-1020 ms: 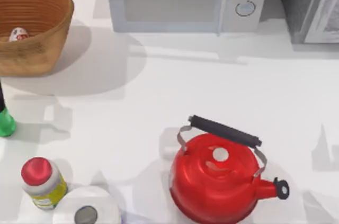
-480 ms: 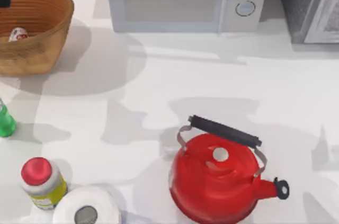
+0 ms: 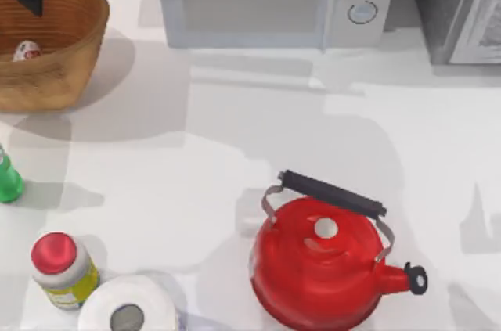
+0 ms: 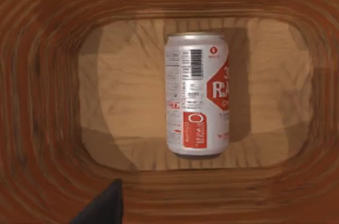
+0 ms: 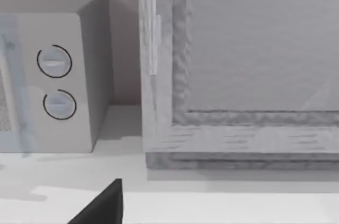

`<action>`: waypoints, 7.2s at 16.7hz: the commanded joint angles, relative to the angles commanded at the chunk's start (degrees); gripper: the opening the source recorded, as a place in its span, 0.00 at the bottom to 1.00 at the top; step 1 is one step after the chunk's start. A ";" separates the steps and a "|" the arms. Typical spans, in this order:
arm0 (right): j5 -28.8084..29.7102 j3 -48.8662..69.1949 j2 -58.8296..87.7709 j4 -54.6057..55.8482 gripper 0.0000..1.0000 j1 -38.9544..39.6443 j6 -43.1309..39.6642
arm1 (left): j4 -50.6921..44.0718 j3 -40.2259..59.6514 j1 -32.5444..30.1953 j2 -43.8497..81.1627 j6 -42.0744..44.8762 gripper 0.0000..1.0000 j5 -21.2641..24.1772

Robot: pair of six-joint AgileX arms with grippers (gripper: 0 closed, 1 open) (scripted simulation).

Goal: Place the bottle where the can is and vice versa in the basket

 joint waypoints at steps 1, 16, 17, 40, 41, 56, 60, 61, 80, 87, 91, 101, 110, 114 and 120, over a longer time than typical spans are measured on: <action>0.00 0.00 0.00 0.00 1.00 0.00 0.00 | -2.05 3.69 0.16 3.82 0.10 1.00 0.01; 0.00 0.00 0.00 0.00 1.00 0.00 0.00 | -9.76 19.02 0.71 20.71 0.41 1.00 -0.04; 0.00 0.00 0.00 0.00 1.00 0.00 0.00 | -8.39 17.68 0.72 20.76 0.36 1.00 -0.05; 0.00 0.00 0.00 0.00 1.00 0.00 0.00 | 1.99 8.23 0.54 21.50 0.23 0.02 -0.05; 0.00 0.00 0.00 0.00 1.00 0.00 0.00 | 1.99 8.23 0.54 21.50 0.23 0.00 -0.05; 0.00 0.00 0.00 0.00 1.00 0.00 0.00 | 6.90 -2.81 0.81 7.75 -1.30 0.00 -0.87; 0.00 0.00 0.00 0.00 1.00 0.00 0.00 | 13.86 -15.73 0.24 -7.36 -1.63 0.00 -1.29; 0.00 0.00 0.00 0.00 1.00 0.00 0.00 | 15.97 -19.70 0.09 -11.78 -1.75 0.00 -1.40; 0.00 0.00 0.00 0.00 1.00 0.00 0.00 | 64.85 -112.58 -3.22 -115.46 -5.04 0.00 -3.80; 0.00 0.00 0.00 0.00 1.00 0.00 0.00 | 69.95 -122.31 -3.52 -125.44 -5.47 0.00 -4.11; 0.00 0.00 0.00 0.00 1.00 0.00 0.00 | 69.85 -122.29 -3.44 -125.19 -5.36 0.00 -4.14; 0.00 0.00 0.00 0.00 1.00 0.00 0.00 | 91.43 -106.38 -8.27 -92.51 -4.66 0.00 14.79; 0.00 0.00 0.00 0.00 1.00 0.00 0.00 | 123.13 -83.43 -16.00 -29.81 -4.83 0.00 44.54; 0.00 0.00 0.00 0.00 1.00 0.00 0.00 | 135.98 -73.73 -18.91 -6.64 -4.56 0.00 56.11; 0.00 0.00 0.00 0.00 1.00 0.00 0.00 | 149.32 -63.96 -21.85 14.24 -3.79 0.00 67.62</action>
